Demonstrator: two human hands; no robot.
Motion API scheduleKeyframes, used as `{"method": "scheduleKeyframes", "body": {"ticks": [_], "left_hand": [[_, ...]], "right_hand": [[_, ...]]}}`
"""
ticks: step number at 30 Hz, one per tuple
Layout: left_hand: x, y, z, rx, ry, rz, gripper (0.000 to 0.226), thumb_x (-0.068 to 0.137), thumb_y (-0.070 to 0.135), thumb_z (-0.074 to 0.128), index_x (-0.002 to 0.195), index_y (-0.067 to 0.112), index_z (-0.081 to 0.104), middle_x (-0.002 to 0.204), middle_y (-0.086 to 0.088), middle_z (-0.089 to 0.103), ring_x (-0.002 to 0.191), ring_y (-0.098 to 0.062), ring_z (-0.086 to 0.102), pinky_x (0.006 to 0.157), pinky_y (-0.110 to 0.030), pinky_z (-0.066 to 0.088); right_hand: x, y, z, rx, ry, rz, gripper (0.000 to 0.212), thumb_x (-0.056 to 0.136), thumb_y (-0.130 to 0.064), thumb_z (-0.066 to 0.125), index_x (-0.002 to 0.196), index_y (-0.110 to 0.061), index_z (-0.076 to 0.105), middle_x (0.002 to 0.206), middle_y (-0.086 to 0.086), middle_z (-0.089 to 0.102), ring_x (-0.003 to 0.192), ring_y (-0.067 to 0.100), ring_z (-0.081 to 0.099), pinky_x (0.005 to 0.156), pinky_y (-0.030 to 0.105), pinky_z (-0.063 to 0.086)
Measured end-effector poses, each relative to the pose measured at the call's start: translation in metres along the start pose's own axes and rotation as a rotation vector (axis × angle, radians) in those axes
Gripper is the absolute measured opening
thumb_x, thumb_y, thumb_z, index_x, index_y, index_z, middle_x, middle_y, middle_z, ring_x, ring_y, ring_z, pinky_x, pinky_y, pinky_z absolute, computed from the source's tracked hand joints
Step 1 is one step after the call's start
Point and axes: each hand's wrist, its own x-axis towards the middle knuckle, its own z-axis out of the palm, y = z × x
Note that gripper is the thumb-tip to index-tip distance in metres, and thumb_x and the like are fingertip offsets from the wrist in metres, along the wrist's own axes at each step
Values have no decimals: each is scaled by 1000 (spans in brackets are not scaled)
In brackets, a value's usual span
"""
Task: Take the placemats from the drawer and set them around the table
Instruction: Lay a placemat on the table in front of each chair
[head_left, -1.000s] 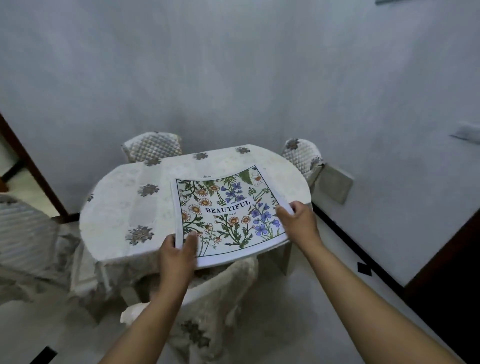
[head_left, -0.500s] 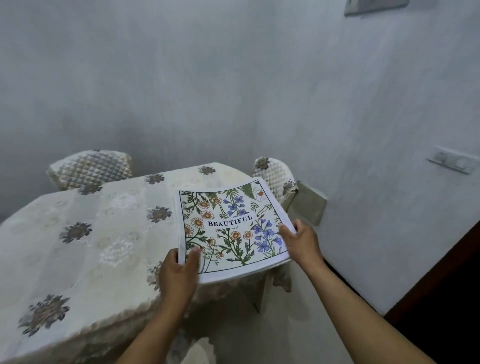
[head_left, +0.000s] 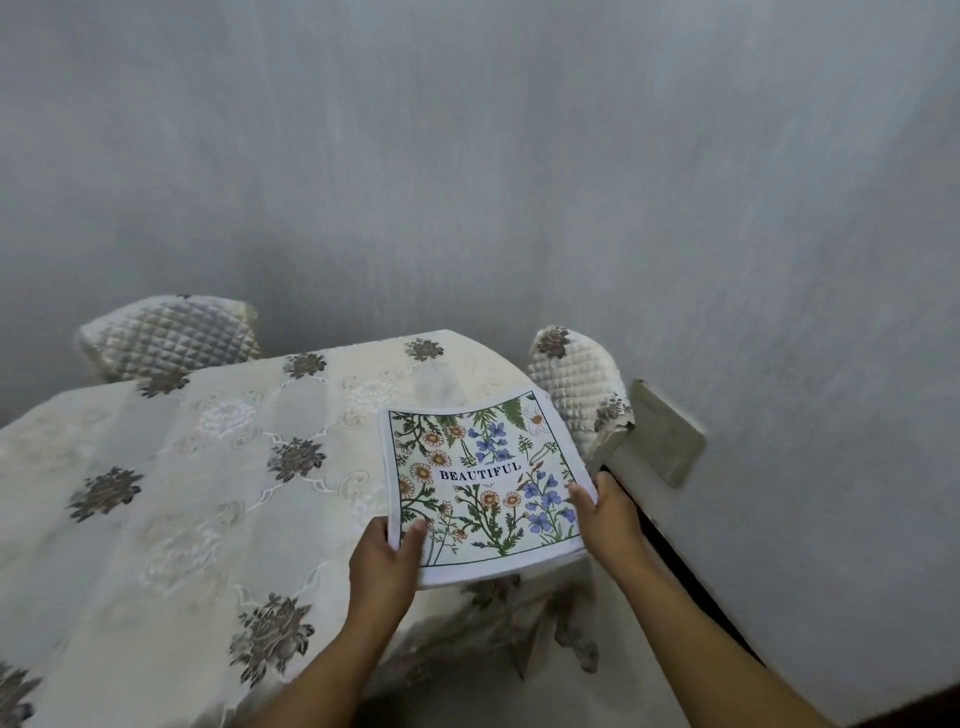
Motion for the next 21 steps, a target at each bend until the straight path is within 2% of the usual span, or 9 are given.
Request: {"method": "scheduleKeyframes", "body": {"ticks": [4,8,11,15,18,21], "left_hand": [[34,-16,50,91,33,-74,27,92,40,61,108,18,61,95,0,66,82,-16,62,64,-26,44],[58,-42,95,248,56,-138,26,90,44,62,97,19,62,87,1,66,76,-11,60,57,-22,40],[70,-67,120,363,73,-164,28,91,49,59,92,20,58,84,3,62,73,-10,57,55,-23,39],[79,-103,147,418,58,-311,29,89,50,61,93,21,56,88,3,62,77,-14,59,59,-28,44],[81,-117,158,419,47,-439,36,87,44,67,99,12,56,90,0,59,82,-21,59,65,-30,44],[86,-122,162,478,80,-475,43,83,40,71,105,8,54,96,-7,60,87,-25,57,72,-34,49]], "right_hand": [[65,40,26,-16,-82,-26,22,98,-29,55,101,-7,54,88,6,60,78,25,58,58,29,39],[116,83,54,-55,-190,-5,19,98,-28,54,92,-12,46,81,6,59,74,27,59,51,27,35],[140,112,78,-63,-260,47,20,98,-28,54,96,-8,50,84,10,62,72,27,57,57,32,39],[157,149,104,-75,-331,123,22,98,-25,55,96,-4,53,92,18,67,77,29,60,62,32,41],[161,161,110,-111,-336,147,20,96,-23,57,91,-5,51,94,21,65,73,26,54,62,31,38],[162,165,116,-229,-245,73,24,89,-21,66,95,-1,54,92,21,59,79,35,56,64,35,42]]}}
